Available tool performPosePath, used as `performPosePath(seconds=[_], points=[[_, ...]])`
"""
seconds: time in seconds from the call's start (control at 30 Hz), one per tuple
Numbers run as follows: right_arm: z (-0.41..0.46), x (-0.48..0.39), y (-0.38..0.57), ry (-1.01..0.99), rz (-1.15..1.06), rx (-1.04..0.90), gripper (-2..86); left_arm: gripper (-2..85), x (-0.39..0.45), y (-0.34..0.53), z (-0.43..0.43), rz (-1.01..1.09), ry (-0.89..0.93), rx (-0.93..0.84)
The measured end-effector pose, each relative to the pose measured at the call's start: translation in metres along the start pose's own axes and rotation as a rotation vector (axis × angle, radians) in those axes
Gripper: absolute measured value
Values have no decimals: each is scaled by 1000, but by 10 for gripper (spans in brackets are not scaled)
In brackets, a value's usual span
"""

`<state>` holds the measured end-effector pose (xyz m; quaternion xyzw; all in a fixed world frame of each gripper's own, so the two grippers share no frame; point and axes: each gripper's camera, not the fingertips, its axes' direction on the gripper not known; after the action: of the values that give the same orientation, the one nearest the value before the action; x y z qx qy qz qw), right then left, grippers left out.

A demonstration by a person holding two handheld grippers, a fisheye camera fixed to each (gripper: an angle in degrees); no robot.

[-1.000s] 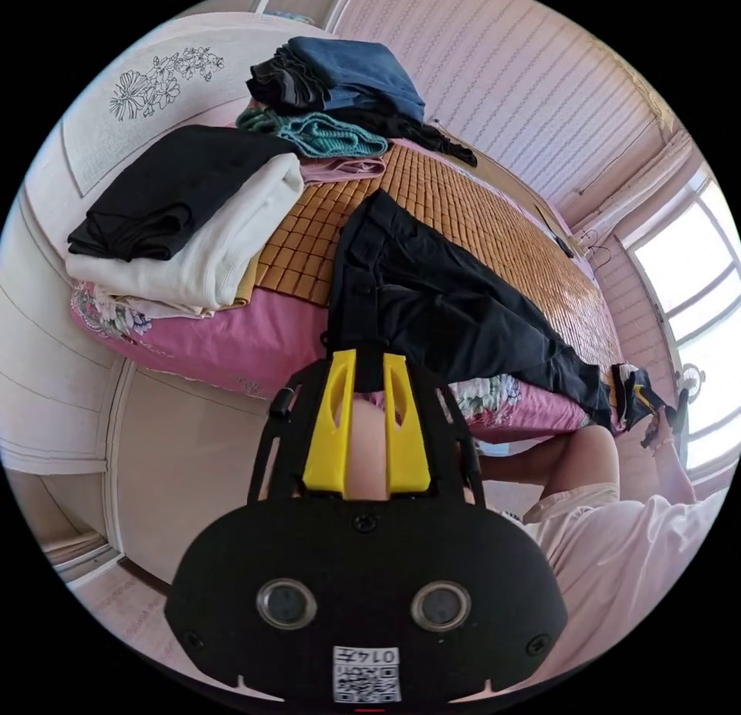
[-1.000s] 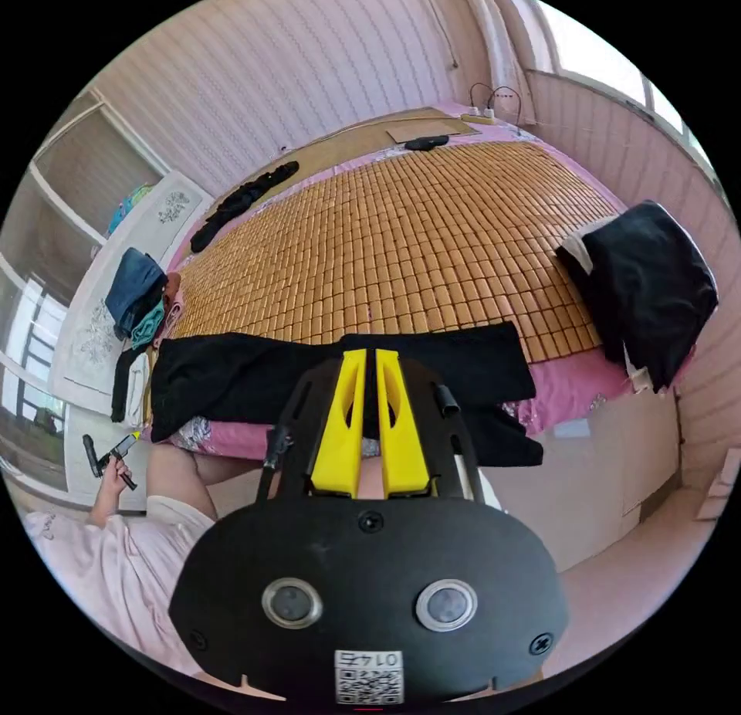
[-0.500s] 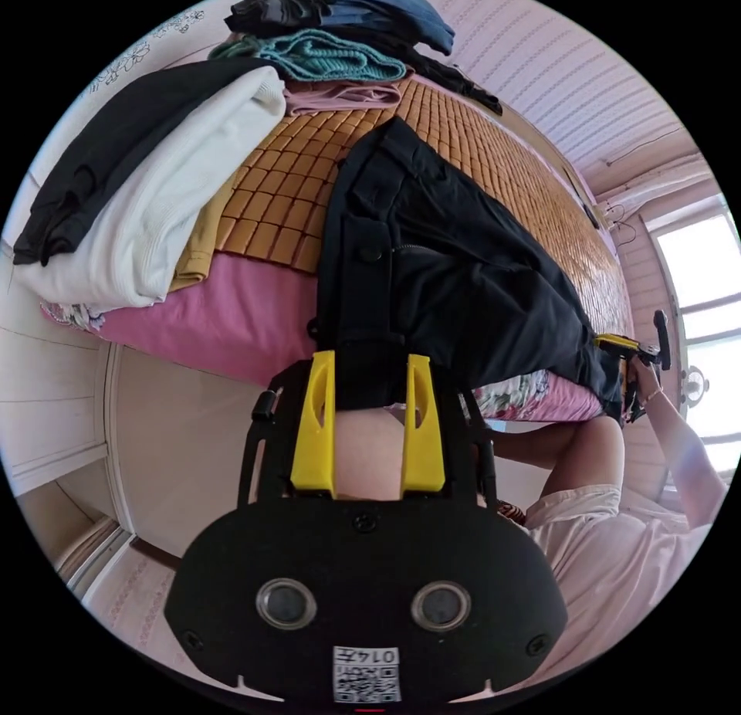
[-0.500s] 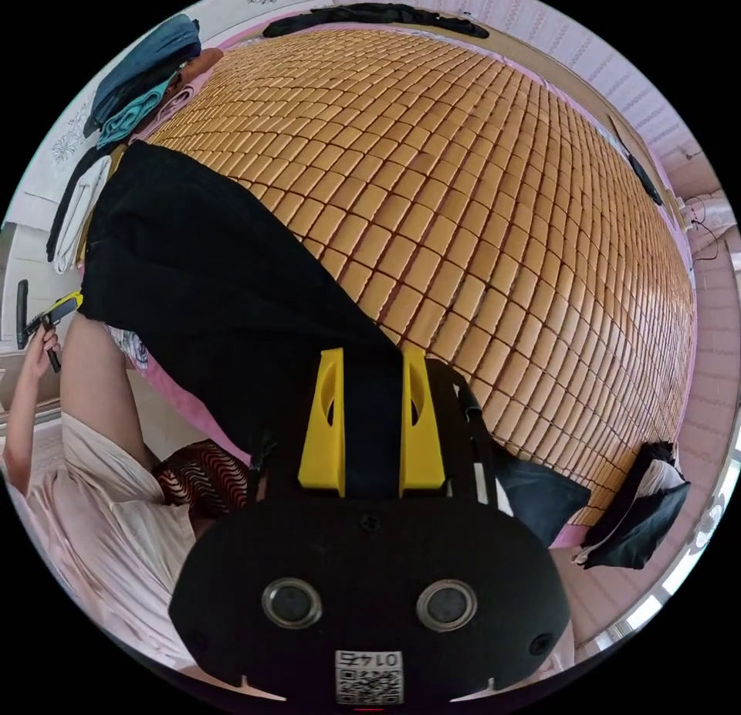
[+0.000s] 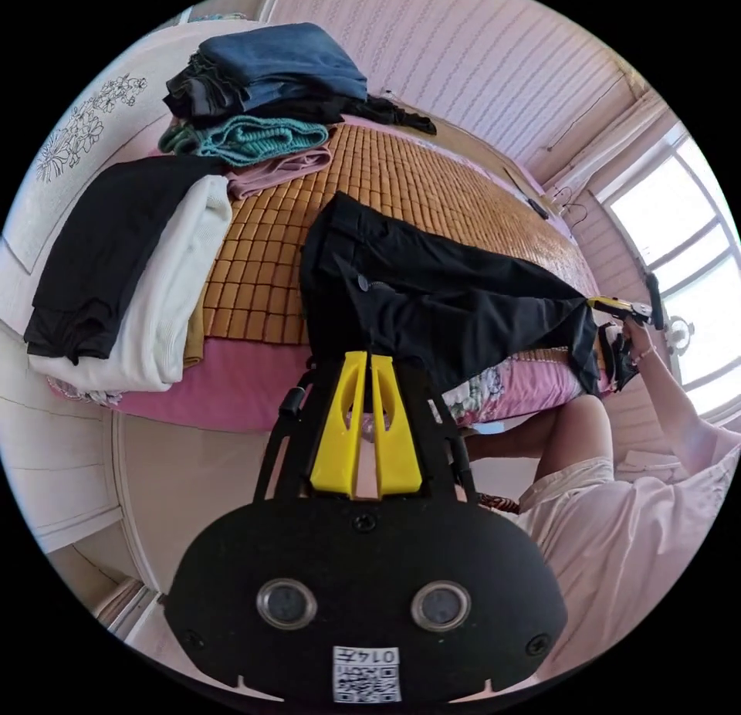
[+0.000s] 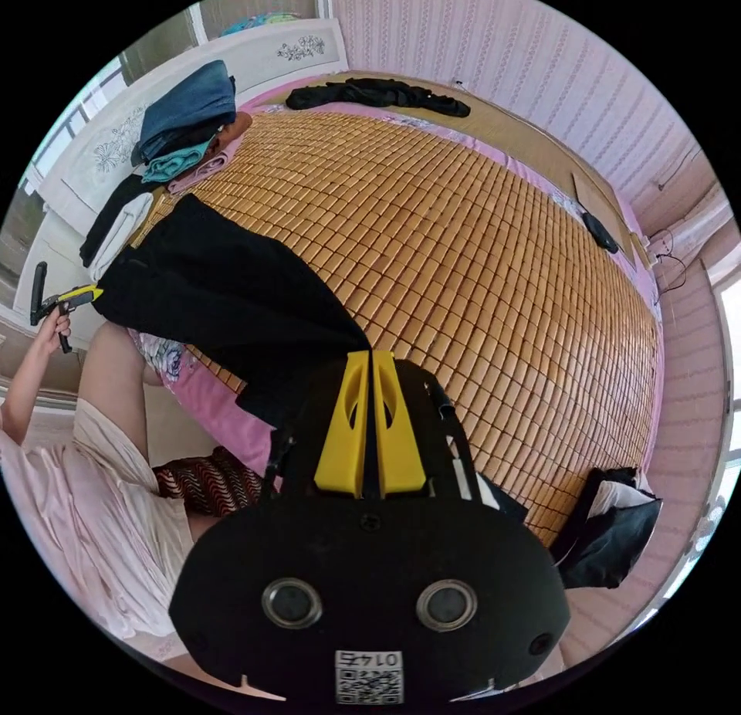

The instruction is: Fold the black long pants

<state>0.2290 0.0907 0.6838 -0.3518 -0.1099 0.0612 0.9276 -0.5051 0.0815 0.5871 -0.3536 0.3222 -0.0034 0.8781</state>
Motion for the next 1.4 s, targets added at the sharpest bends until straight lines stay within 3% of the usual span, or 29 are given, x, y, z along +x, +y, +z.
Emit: performPosePath(seconds=[0.17,0.3,0.4,0.57,0.73,0.87,0.97,1.1,1.17,1.2,1.3,1.4], points=[[-79,17,-53,47,-47,105,-8,-10,28,-24,-15,42,39,75],[-103,10,-67,117,-69,107,-5,-10,39,-26,-52,130,-93,153],[-76,8,-36,117,-37,72,11,-9,4,-15,-35,85,-247,40],[-14,29,36,151,139,-102,131,-8,-47,12,28,-70,-247,-182],[-31,90,71,104,361,-107,171,-9,-33,15,47,-11,-321,-207],[-84,161,89,-252,641,151,107,-9,-35,13,49,-44,-301,-209],[-96,195,98,-488,831,313,148,-10,-41,16,50,-109,-261,-183],[-75,210,72,-568,932,207,196,-10,-44,18,51,-172,-229,-159],[-64,217,64,-567,976,152,179,-10,-41,16,52,-180,-235,-165],[-70,223,66,-568,1025,169,123,-10,-39,14,52,-181,-243,-174],[-101,240,68,-784,982,309,24,-10,-33,12,52,-177,-254,-181],[-177,236,72,-709,744,360,10,-10,-34,14,51,-197,-230,-165]])
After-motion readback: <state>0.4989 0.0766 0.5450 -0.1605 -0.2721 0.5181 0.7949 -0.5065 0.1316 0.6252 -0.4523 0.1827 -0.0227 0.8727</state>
